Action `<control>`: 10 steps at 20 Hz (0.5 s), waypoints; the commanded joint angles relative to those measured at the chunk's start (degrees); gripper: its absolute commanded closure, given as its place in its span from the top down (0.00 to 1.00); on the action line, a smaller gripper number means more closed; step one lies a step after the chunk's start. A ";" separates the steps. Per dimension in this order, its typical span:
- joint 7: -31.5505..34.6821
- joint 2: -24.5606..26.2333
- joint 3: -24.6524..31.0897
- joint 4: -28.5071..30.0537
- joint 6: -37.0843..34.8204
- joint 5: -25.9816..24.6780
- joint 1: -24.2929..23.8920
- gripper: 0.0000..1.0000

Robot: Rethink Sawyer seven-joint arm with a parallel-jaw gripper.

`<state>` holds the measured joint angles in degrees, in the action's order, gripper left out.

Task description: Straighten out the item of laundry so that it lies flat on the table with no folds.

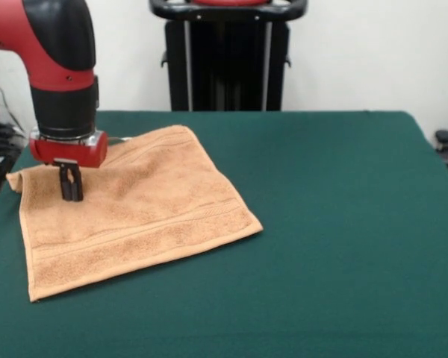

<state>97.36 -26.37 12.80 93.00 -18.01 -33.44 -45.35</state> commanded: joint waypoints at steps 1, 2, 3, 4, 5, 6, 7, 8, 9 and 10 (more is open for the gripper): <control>7.50 11.07 -1.30 1.06 4.18 -1.21 4.74 0.00; 8.10 11.49 -1.51 0.73 4.84 -0.82 5.40 0.00; 8.33 11.89 -1.48 0.45 4.83 -0.28 5.75 0.00; 8.84 12.08 -1.70 0.35 5.16 0.15 6.26 0.00; 9.20 12.16 -1.86 0.39 5.16 0.68 6.63 0.00; 9.74 12.09 -2.29 0.48 5.28 1.18 7.24 0.00; 10.32 11.92 -2.79 0.64 5.43 1.63 7.88 0.00; 10.85 11.81 -3.18 0.74 5.46 2.10 8.47 0.00; 11.31 11.75 -3.51 0.99 5.74 2.54 8.93 0.00; 11.77 11.76 -3.81 1.11 5.93 3.08 9.43 0.00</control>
<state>97.36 -26.04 8.45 92.45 -15.22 -32.65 -41.22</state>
